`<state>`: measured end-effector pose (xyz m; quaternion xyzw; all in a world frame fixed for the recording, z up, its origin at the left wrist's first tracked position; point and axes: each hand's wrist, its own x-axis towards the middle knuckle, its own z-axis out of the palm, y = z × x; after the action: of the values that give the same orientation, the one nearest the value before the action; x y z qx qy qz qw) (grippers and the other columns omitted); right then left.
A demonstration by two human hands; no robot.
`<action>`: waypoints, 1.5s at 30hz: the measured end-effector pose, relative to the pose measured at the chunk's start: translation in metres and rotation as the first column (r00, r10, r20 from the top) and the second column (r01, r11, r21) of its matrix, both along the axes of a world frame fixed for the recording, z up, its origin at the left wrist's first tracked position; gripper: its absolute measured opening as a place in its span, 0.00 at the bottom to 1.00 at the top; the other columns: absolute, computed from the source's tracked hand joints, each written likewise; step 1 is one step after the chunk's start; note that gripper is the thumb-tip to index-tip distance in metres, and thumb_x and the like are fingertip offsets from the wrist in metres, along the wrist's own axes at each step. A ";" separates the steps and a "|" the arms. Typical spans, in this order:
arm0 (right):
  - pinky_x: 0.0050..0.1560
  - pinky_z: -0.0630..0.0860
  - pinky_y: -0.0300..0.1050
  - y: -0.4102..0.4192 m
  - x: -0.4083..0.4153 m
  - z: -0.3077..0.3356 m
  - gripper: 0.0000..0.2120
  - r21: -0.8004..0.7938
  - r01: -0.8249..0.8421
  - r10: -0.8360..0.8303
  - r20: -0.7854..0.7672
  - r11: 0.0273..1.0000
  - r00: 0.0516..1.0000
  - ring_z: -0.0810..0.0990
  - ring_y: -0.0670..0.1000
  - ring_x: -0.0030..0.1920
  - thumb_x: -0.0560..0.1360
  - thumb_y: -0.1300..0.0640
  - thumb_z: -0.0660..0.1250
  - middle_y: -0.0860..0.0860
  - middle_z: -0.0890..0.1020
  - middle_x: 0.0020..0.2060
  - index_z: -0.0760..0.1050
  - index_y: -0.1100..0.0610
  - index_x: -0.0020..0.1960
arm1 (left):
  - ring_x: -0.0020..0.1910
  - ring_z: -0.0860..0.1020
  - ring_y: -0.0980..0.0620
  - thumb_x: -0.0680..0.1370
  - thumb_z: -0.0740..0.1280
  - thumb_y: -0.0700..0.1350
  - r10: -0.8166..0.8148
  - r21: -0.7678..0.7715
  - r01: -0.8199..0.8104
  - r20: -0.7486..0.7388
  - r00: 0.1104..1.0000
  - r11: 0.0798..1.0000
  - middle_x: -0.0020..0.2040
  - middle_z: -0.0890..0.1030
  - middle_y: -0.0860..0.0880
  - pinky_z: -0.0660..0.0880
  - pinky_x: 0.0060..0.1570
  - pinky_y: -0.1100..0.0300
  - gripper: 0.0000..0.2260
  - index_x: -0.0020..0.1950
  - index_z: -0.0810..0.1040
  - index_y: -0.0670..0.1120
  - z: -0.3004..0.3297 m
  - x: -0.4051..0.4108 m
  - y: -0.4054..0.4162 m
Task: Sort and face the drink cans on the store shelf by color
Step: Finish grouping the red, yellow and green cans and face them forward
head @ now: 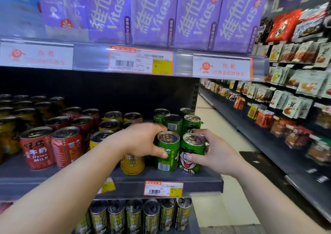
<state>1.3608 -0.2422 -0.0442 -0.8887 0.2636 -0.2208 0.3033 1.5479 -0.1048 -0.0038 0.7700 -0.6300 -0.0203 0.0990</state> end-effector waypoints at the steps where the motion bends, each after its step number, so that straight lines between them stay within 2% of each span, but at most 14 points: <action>1: 0.52 0.72 0.35 0.000 0.000 0.000 0.35 -0.012 0.001 -0.002 -0.005 1.000 1.000 0.77 0.44 0.54 0.65 0.48 0.77 0.43 0.77 0.55 0.65 0.49 0.67 | 0.65 0.71 0.53 0.69 0.72 0.59 -0.006 -0.001 0.006 -0.003 1.000 1.000 0.69 0.72 0.55 0.69 0.62 0.59 0.34 0.72 0.64 0.54 0.001 0.000 0.000; 4: 0.54 0.72 0.36 0.000 -0.002 -0.004 0.36 -0.019 -0.025 0.024 -0.014 1.000 1.000 0.77 0.44 0.55 0.65 0.46 0.77 0.44 0.77 0.58 0.64 0.49 0.68 | 0.64 0.72 0.54 0.69 0.73 0.59 -0.023 0.001 0.023 -0.016 1.000 1.000 0.68 0.73 0.56 0.69 0.61 0.60 0.34 0.72 0.65 0.54 0.000 0.001 -0.001; 6: 0.54 0.72 0.36 -0.001 -0.005 -0.001 0.38 0.071 -0.065 0.065 -0.002 0.995 0.998 0.77 0.43 0.56 0.64 0.40 0.74 0.44 0.76 0.59 0.63 0.47 0.69 | 0.63 0.72 0.56 0.67 0.73 0.60 -0.031 0.030 0.034 -0.083 0.996 0.999 0.67 0.73 0.57 0.69 0.62 0.60 0.36 0.71 0.65 0.54 0.000 0.005 -0.001; 9: 0.53 0.75 0.41 -0.013 -0.003 0.012 0.33 0.124 -0.040 0.024 0.132 0.991 0.991 0.78 0.45 0.53 0.65 0.33 0.65 0.44 0.77 0.56 0.65 0.43 0.67 | 0.60 0.74 0.58 0.66 0.70 0.66 0.004 -0.002 -0.004 -0.237 0.972 1.000 0.64 0.74 0.57 0.71 0.62 0.59 0.36 0.71 0.66 0.56 0.006 0.012 -0.007; 12: 0.50 0.76 0.46 -0.044 0.007 0.010 0.20 -0.019 0.085 -0.079 0.199 0.996 0.977 0.79 0.47 0.47 0.72 0.45 0.70 0.46 0.78 0.52 0.70 0.43 0.61 | 0.55 0.76 0.58 0.72 0.69 0.60 0.031 -0.092 -0.062 -0.307 0.951 0.994 0.58 0.77 0.56 0.72 0.56 0.62 0.26 0.68 0.70 0.56 0.008 0.018 -0.026; 15: 0.50 0.76 0.47 -0.075 0.018 0.001 0.28 -0.033 0.124 -0.117 0.159 0.992 0.980 0.78 0.52 0.50 0.69 0.52 0.74 0.48 0.75 0.56 0.68 0.46 0.66 | 0.54 0.75 0.55 0.75 0.68 0.55 0.083 -0.074 -0.106 -0.265 0.961 0.992 0.60 0.76 0.52 0.70 0.54 0.63 0.24 0.70 0.68 0.55 0.010 0.024 -0.050; 17: 0.52 0.74 0.46 -0.088 0.026 0.000 0.35 0.008 0.096 -0.096 0.079 0.995 0.992 0.76 0.52 0.55 0.68 0.53 0.76 0.46 0.71 0.55 0.63 0.51 0.70 | 0.60 0.73 0.52 0.76 0.67 0.54 0.137 0.005 -0.138 -0.191 0.972 0.990 0.65 0.74 0.49 0.67 0.58 0.61 0.28 0.74 0.62 0.55 0.009 0.029 -0.066; 21: 0.49 0.74 0.40 -0.099 0.042 -0.005 0.30 0.114 -0.064 0.060 0.039 0.991 0.997 0.78 0.45 0.50 0.69 0.57 0.75 0.44 0.77 0.52 0.68 0.53 0.67 | 0.71 0.64 0.49 0.77 0.66 0.53 0.163 0.161 -0.151 -0.062 0.985 0.975 0.76 0.61 0.50 0.60 0.67 0.59 0.30 0.76 0.57 0.56 0.006 0.033 -0.083; 23: 0.44 0.75 0.34 -0.101 0.043 -0.006 0.21 0.088 -0.135 0.133 0.027 0.987 0.991 0.78 0.38 0.44 0.69 0.57 0.75 0.41 0.80 0.47 0.73 0.50 0.59 | 0.69 0.66 0.48 0.78 0.65 0.50 0.171 0.200 -0.162 -0.028 0.985 0.966 0.74 0.64 0.50 0.62 0.65 0.57 0.28 0.75 0.58 0.58 0.007 0.033 -0.081; 26: 0.38 0.75 0.31 -0.101 0.034 0.000 0.16 0.133 -0.252 0.250 0.030 0.958 0.968 0.78 0.41 0.39 0.70 0.63 0.73 0.43 0.80 0.41 0.73 0.46 0.50 | 0.63 0.72 0.51 0.79 0.62 0.43 0.179 0.204 -0.169 -0.029 0.983 0.964 0.68 0.72 0.50 0.68 0.61 0.59 0.24 0.73 0.63 0.59 0.015 0.035 -0.066; 30: 0.43 0.79 0.39 -0.101 0.022 -0.001 0.20 0.214 -0.327 0.337 -0.012 0.921 0.941 0.81 0.49 0.46 0.70 0.66 0.72 0.52 0.82 0.47 0.72 0.52 0.57 | 0.63 0.73 0.56 0.80 0.60 0.39 0.162 0.220 -0.140 -0.084 0.983 0.965 0.63 0.77 0.55 0.68 0.60 0.66 0.21 0.69 0.69 0.59 0.024 0.034 -0.043; 35: 0.53 0.79 0.42 -0.087 0.028 -0.003 0.25 0.269 -0.353 0.360 0.027 0.896 0.933 0.80 0.43 0.54 0.70 0.65 0.72 0.46 0.80 0.56 0.68 0.45 0.59 | 0.70 0.66 0.55 0.81 0.60 0.43 0.139 0.179 -0.126 -0.060 0.989 0.976 0.72 0.67 0.57 0.62 0.62 0.65 0.20 0.67 0.70 0.65 0.022 0.034 -0.034; 41: 0.52 0.76 0.32 -0.082 0.032 -0.007 0.28 0.316 -0.411 0.430 0.010 0.855 0.903 0.79 0.35 0.55 0.72 0.64 0.71 0.37 0.81 0.52 0.65 0.38 0.60 | 0.66 0.69 0.58 0.79 0.62 0.41 0.134 0.148 -0.114 -0.129 0.983 0.982 0.69 0.70 0.58 0.64 0.60 0.67 0.21 0.65 0.72 0.64 0.021 0.038 -0.026; 45: 0.54 0.74 0.32 -0.084 0.032 -0.012 0.31 0.318 -0.384 0.402 0.009 0.867 0.916 0.78 0.35 0.56 0.72 0.61 0.72 0.36 0.81 0.54 0.61 0.38 0.65 | 0.59 0.71 0.60 0.78 0.65 0.43 0.135 0.140 -0.113 -0.163 0.977 0.984 0.64 0.74 0.58 0.68 0.48 0.72 0.19 0.65 0.72 0.62 0.018 0.043 -0.027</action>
<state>1.3927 -0.3263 -0.0567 -0.8701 0.1173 -0.0843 0.4712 1.5909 -0.1314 0.0143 0.8080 -0.5671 -0.1213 0.1039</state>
